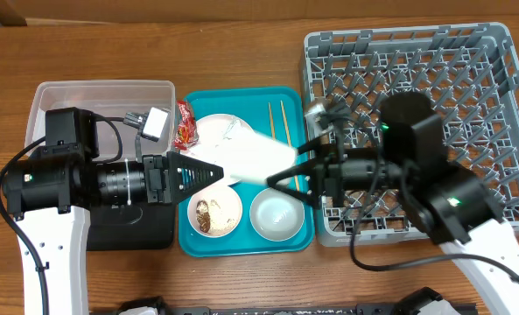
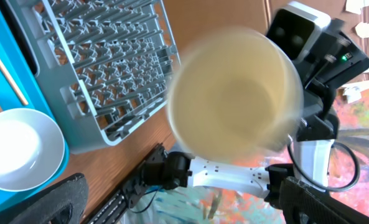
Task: Sort waste into correct bins and load items into the dishwasher
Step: 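Place the white cup upside down in the dish rack with right gripper, then grasp the rim of the pink rice bowl with the left gripper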
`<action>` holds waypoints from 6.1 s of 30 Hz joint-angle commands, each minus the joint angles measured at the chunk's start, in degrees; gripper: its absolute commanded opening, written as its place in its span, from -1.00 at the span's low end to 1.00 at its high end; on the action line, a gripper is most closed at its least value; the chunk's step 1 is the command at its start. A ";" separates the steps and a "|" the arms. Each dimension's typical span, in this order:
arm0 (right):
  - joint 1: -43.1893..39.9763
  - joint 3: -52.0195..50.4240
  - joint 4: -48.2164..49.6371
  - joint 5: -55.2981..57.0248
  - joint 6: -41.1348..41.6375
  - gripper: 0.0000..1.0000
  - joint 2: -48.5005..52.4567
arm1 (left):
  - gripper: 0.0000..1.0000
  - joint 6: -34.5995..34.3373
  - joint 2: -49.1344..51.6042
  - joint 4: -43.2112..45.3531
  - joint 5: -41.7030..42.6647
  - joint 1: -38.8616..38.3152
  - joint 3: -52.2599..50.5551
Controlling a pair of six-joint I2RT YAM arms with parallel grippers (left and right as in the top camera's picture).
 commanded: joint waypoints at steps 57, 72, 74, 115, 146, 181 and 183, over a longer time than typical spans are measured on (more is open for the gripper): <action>2.67 19.17 -29.49 47.47 13.90 0.90 11.85 | 0.40 -28.83 -0.09 10.08 -64.87 -28.28 -7.30; 2.67 19.10 -30.01 47.45 13.92 0.90 11.85 | -0.12 -42.49 10.03 41.83 -75.60 -43.06 -28.13; 2.67 19.10 -30.08 47.45 13.92 0.90 11.85 | -0.15 -42.64 12.85 43.58 -75.60 -43.06 -28.13; 2.67 19.06 -32.48 47.47 13.90 0.90 11.85 | -0.61 -51.52 28.15 37.81 -77.46 -42.56 -18.36; 2.67 19.06 -33.90 47.50 13.90 0.90 11.87 | -0.03 -50.10 22.40 30.12 -71.87 -35.28 -12.83; 2.67 19.06 -33.97 47.47 13.92 0.90 11.96 | -0.60 -51.49 28.85 29.94 -79.25 -39.47 -14.78; 2.67 19.06 -33.97 47.47 13.92 0.90 11.96 | -0.57 -51.74 28.85 30.51 -80.15 -39.45 -15.85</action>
